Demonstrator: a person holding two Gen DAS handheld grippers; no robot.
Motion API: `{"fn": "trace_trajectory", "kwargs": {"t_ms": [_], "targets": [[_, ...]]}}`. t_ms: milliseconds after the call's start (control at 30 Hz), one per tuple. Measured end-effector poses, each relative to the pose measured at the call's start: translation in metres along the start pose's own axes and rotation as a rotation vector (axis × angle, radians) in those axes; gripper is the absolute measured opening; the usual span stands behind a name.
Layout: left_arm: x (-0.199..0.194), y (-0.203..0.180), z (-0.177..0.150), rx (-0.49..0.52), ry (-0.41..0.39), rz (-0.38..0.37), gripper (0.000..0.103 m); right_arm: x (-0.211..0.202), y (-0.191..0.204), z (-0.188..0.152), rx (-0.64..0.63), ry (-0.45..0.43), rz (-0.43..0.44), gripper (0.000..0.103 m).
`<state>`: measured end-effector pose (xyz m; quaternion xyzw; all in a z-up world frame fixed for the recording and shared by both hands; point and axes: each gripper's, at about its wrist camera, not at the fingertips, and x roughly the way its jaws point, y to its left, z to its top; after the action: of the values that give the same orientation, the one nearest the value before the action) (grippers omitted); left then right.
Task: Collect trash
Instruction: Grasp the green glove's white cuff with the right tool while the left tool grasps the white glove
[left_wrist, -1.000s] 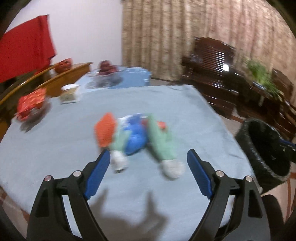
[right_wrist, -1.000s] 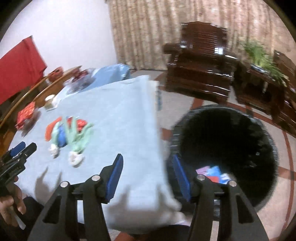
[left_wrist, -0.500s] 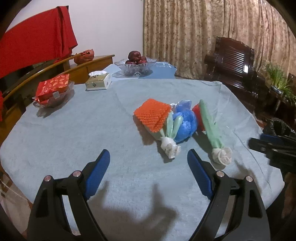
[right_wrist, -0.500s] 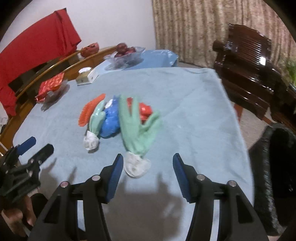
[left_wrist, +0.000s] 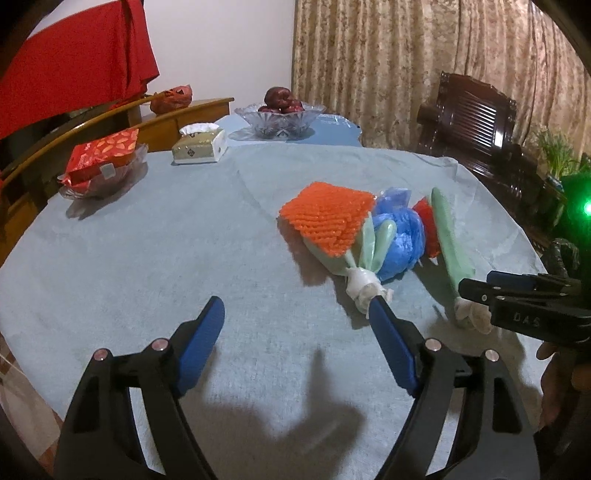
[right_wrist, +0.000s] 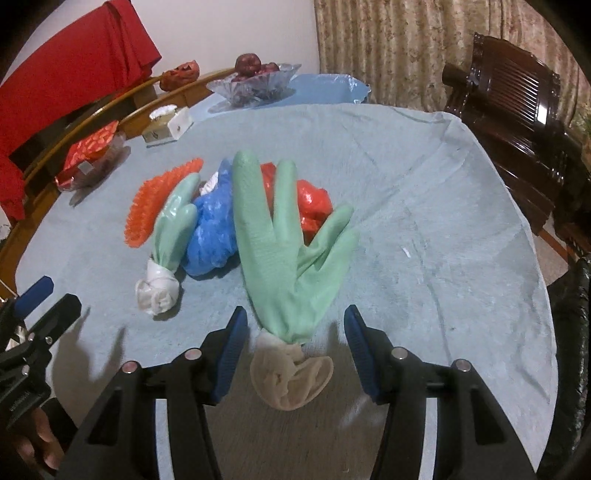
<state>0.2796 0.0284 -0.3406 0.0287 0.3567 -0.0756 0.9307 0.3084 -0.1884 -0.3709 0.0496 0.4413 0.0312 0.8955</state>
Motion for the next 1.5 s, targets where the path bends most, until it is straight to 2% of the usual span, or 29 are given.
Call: {"fn": "trace_trajectory", "kwargs": {"t_ms": [100,167,233,400,533,833,1167,1200,1267,1500], "targets": [[0.002,-0.001,-0.001,0.0,0.004,-0.005,0.076,0.01,0.003,-0.003,-0.013,0.023,-0.011,0.046],[0.002,-0.002,-0.001,-0.002,0.004,-0.006,0.076,0.012,0.003,-0.004,-0.01,0.024,0.029,0.032],[0.002,-0.002,-0.001,-0.004,0.007,-0.007,0.076,0.01,0.006,-0.002,-0.029,0.025,0.022,0.025],[-0.002,-0.011,0.004,0.0,-0.004,-0.014,0.076,-0.001,-0.003,-0.001,-0.013,0.017,0.045,0.022],[-0.002,-0.017,0.006,0.003,-0.008,-0.019,0.076,-0.018,-0.015,0.001,-0.001,-0.023,0.029,0.022],[0.013,-0.035,0.006,-0.009,0.012,-0.041,0.076,-0.047,-0.082,0.0,0.113,-0.093,-0.062,0.022],[0.061,-0.055,0.006,-0.004,0.079,-0.045,0.057,-0.049,-0.121,-0.007,0.154,-0.081,-0.095,0.022],[0.064,-0.055,0.005,-0.007,0.09,-0.051,0.053,-0.049,-0.123,-0.008,0.155,-0.08,-0.096,0.022],[0.07,-0.054,0.005,-0.012,0.11,-0.068,0.034,-0.051,-0.126,-0.009,0.16,-0.079,-0.095,0.022],[0.047,-0.047,0.011,-0.03,0.063,-0.094,0.029,-0.061,-0.128,-0.009,0.164,-0.09,-0.098,0.022]]}}
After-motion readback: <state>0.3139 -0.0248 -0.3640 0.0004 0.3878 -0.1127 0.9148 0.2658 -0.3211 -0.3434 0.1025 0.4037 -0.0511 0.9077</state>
